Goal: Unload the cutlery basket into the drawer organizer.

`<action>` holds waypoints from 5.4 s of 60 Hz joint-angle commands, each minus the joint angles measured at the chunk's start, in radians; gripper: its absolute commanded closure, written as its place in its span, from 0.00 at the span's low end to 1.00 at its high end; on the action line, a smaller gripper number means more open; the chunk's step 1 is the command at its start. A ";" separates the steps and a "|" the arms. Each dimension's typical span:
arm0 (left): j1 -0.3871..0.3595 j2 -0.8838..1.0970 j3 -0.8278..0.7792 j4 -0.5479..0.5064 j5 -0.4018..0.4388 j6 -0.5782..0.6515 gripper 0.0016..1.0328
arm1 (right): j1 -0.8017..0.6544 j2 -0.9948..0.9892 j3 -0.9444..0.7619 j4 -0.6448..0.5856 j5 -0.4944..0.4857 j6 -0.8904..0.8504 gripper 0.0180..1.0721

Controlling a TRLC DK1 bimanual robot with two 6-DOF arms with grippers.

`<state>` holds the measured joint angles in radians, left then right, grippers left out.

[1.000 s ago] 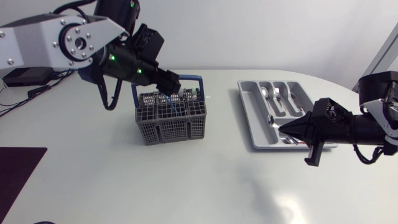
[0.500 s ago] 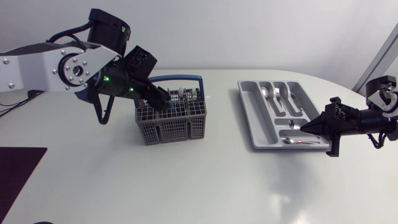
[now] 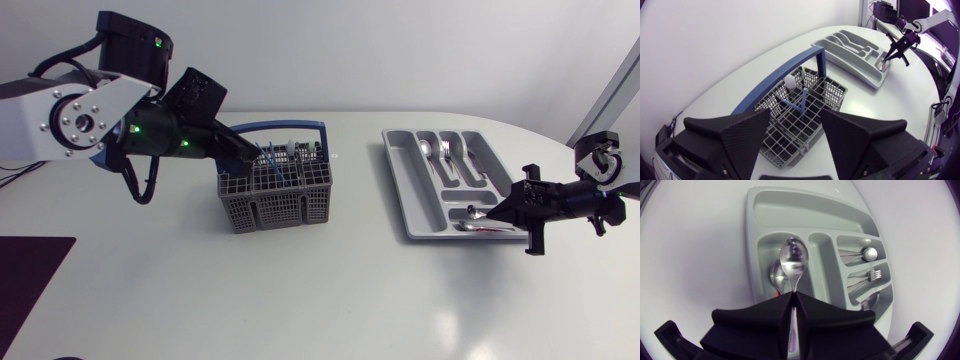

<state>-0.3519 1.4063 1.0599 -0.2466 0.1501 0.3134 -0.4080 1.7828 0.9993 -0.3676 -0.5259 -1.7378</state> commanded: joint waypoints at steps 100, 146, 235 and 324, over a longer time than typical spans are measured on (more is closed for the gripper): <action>-0.157 0.194 -0.084 0.428 -0.195 -0.203 0.60 | -0.043 -0.143 -0.151 -0.034 -0.121 0.070 0.07; -0.202 0.184 -0.106 0.449 -0.273 -0.180 0.97 | -0.045 -0.166 -0.177 -0.033 -0.135 0.069 0.07; -0.188 -0.199 0.028 0.082 -0.050 -0.366 0.97 | 0.443 -0.991 -0.380 0.013 -0.197 0.782 0.08; -0.256 0.017 0.124 0.058 0.427 -0.413 0.96 | 0.793 -0.536 -0.154 0.150 -0.195 1.189 0.93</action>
<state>-0.5968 1.4017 1.1542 -0.1860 0.5648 -0.0830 0.3786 1.2308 0.8200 -0.2264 -0.7109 -0.5755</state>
